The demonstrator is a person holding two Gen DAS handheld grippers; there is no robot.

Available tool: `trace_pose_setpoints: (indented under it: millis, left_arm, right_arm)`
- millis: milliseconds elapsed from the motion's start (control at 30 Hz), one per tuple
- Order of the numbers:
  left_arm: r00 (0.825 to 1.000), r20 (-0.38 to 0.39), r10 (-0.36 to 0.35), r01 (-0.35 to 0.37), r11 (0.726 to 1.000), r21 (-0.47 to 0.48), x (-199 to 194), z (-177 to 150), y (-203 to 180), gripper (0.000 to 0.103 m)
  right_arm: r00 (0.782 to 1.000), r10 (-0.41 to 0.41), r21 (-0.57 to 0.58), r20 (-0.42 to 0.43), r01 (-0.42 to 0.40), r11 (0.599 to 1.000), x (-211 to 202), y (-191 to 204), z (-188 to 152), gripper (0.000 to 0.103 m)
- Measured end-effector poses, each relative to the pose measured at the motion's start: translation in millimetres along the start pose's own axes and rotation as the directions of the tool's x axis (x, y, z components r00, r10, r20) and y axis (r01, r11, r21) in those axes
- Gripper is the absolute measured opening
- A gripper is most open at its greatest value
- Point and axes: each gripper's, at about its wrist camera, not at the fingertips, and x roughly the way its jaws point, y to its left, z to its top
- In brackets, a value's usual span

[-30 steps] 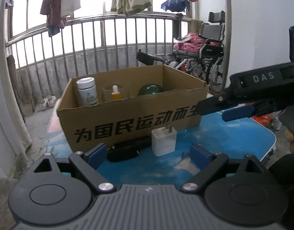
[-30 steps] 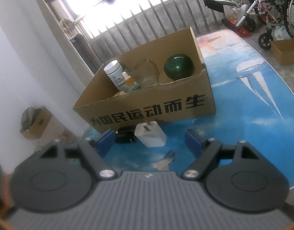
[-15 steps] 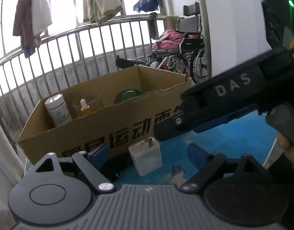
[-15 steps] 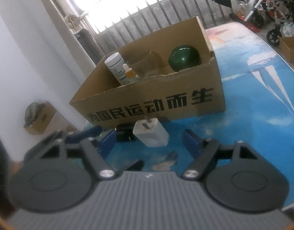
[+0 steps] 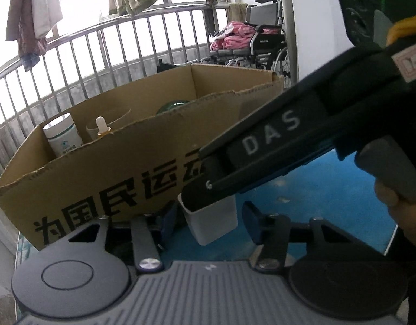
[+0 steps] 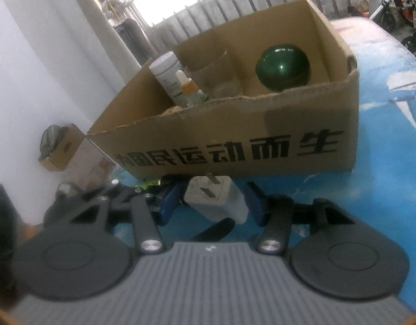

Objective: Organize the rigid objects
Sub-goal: 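Lift the white plug with the right tool and lower it into the box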

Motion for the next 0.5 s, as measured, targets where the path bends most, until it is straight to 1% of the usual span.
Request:
trace_pose_setpoints:
  millis: [67, 267, 500]
  left_arm:
    - [1.000, -0.008, 0.009, -0.009, 1.000, 0.002, 3.4, -1.0, -0.8, 0.048]
    - [1.000, -0.004, 0.014, -0.014, 1.000, -0.028, 7.3, -3.7, -1.0, 0.048]
    - [1.000, 0.001, 0.012, -0.011, 0.997, -0.070, 0.1, -1.8, -3.6, 0.047]
  right_arm:
    - [1.000, 0.001, 0.008, -0.009, -0.001, 1.000, 5.0, -3.1, -0.7, 0.053]
    - [0.999, 0.035, 0.021, -0.014, -0.034, 0.999, 15.0, -7.1, -2.4, 0.051]
    - [1.000, 0.020, 0.033, -0.015, -0.019, 0.999, 8.7, -4.1, -4.2, 0.050]
